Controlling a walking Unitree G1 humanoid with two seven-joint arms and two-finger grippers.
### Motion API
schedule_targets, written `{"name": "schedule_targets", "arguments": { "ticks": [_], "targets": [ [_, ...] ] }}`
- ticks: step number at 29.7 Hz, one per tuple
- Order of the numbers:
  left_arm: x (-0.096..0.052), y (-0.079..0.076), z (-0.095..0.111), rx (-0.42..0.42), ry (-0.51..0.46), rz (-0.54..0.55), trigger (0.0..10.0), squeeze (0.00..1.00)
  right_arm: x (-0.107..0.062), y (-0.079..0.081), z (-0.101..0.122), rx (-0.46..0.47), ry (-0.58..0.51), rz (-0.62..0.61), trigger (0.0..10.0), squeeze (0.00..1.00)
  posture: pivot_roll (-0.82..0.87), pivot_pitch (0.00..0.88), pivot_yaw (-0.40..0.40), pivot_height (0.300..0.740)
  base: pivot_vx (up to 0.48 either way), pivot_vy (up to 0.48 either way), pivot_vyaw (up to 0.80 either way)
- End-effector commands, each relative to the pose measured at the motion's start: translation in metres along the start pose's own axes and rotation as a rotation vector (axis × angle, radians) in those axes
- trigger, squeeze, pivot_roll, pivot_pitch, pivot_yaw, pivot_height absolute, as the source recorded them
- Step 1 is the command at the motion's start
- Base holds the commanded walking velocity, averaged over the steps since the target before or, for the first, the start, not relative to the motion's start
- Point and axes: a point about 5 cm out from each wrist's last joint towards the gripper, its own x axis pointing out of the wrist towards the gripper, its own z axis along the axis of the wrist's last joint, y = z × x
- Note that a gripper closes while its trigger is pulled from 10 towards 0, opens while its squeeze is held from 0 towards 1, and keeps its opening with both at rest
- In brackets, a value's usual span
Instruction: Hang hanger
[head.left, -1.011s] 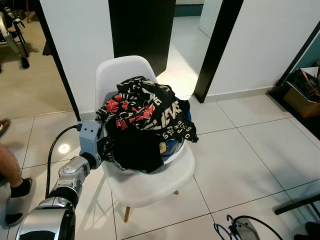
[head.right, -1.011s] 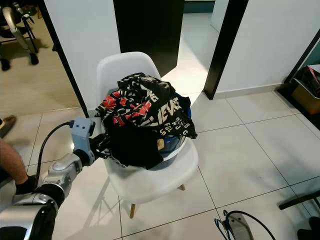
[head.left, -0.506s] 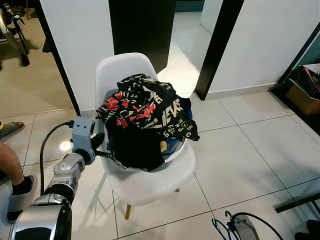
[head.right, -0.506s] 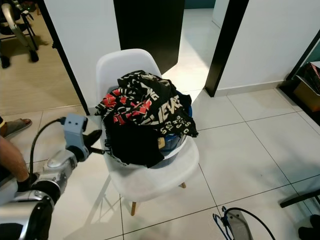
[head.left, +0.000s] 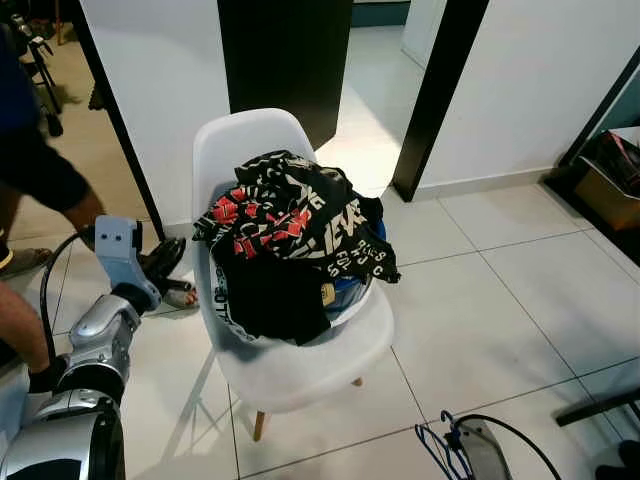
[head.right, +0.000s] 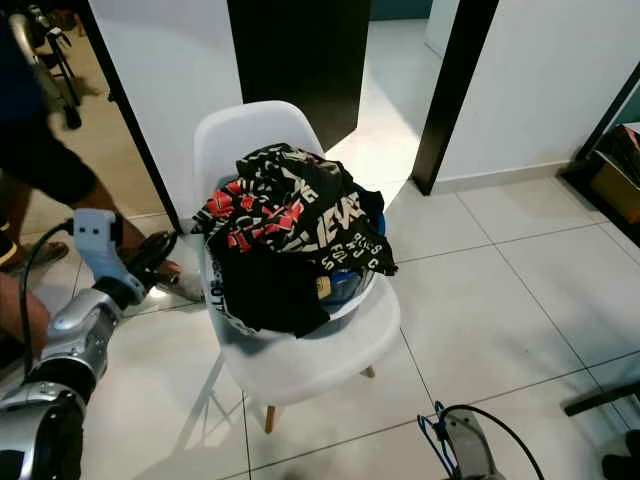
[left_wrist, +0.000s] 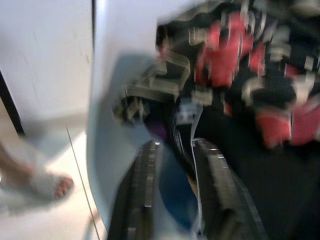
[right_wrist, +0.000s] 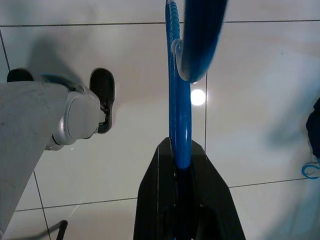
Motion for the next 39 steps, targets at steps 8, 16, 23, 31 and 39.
{"name": "schedule_targets", "arguments": {
  "ticks": [8, 16, 23, 31, 39],
  "targets": [
    [-0.024, -0.022, -0.067, -0.133, 0.289, 0.004, 10.0, 1.0, 0.002, 0.009, -0.001, 0.035, 0.011, -0.018, 10.0, 0.0, -0.11, 0.088, 0.012, 0.74, 0.0, 0.0, 0.0],
    [-0.041, -0.035, -0.091, -0.163, 0.381, -0.063, 10.0, 1.0, 0.002, 0.018, -0.007, 0.023, -0.012, 0.001, 10.0, 0.0, -0.08, 0.108, 0.008, 0.74, 0.0, 0.0, 0.0],
    [-0.03, -0.038, -0.081, -0.095, 0.345, -0.087, 10.0, 1.0, 0.0, 0.017, -0.011, 0.014, -0.053, -0.003, 10.0, 0.0, -0.05, 0.118, 0.002, 0.74, 0.0, 0.0, 0.0],
    [-0.02, -0.046, -0.076, -0.065, 0.331, -0.102, 10.0, 0.0, -0.002, 0.011, -0.025, 0.075, -0.014, -0.12, 10.0, 0.0, -0.04, 0.094, 0.011, 0.74, 0.0, 0.0, -0.1],
    [-0.018, -0.039, -0.069, -0.061, 0.29, -0.026, 10.0, 0.0, -0.002, 0.005, -0.027, 0.077, 0.092, -0.252, 10.0, 0.0, -0.04, 0.075, 0.007, 0.74, 0.0, 0.0, -0.57]
  ]
}}
